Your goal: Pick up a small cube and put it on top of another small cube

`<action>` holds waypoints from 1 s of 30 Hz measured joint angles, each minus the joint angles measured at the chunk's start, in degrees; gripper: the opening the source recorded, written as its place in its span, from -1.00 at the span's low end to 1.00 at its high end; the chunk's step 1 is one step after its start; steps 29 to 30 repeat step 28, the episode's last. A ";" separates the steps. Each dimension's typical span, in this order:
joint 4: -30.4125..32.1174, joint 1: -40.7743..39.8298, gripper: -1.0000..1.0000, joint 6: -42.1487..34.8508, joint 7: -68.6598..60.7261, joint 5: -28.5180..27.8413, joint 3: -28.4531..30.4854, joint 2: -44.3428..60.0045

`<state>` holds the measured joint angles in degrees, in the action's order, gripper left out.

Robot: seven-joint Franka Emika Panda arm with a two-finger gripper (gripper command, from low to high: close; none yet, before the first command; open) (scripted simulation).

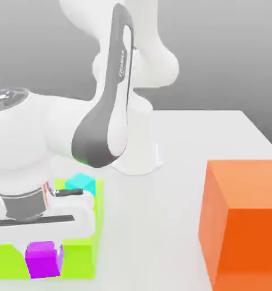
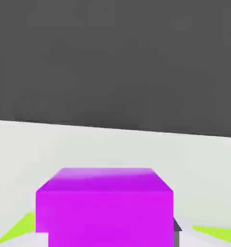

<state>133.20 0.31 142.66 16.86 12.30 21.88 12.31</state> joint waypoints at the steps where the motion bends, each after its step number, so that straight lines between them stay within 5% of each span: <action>1: 1.12 -0.03 -1.00 -0.78 1.71 -0.64 1.10 -1.88; 16: 18.40 -17.00 -1.00 -10.74 35.84 -21.95 1.58 -32.83; 21: 22.39 -17.57 -1.00 -1.02 36.48 -21.84 2.81 -27.14; 22: 22.81 -17.50 1.00 0.36 36.30 -21.64 3.00 -26.16; 30: 23.01 -17.49 1.00 1.04 36.27 -21.62 3.08 -25.66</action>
